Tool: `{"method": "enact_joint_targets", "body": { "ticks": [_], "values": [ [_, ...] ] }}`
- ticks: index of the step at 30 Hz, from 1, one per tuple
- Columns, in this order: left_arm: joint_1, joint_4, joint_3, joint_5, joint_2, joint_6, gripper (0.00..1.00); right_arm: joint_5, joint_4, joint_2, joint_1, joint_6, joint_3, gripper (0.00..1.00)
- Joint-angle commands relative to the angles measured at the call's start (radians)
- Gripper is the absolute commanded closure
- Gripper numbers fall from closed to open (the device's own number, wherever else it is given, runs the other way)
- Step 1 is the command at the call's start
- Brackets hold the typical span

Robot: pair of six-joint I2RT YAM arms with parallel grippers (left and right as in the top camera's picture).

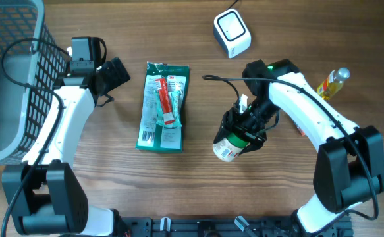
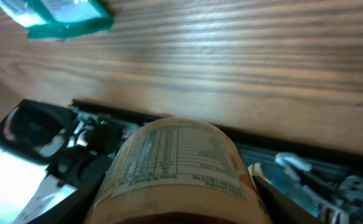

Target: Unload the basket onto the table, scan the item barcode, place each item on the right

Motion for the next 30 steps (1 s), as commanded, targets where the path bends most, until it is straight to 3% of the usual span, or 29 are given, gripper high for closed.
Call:
{"method": "enact_joint_targets", "body": {
  "ticks": [1,6,30],
  "values": [
    [0.003,0.0,0.013,0.005,-0.012,0.005,0.0,-0.143,-0.032,-0.026,0.002,0.002,0.021,0.85],
    [0.003,0.0,0.013,0.005,-0.012,0.005,0.0,-0.237,-0.047,-0.026,0.002,0.002,0.021,0.85],
    [0.003,0.0,0.013,0.005,-0.012,0.005,0.0,-0.251,-0.054,-0.026,0.002,0.028,0.021,0.85]
  ]
}}
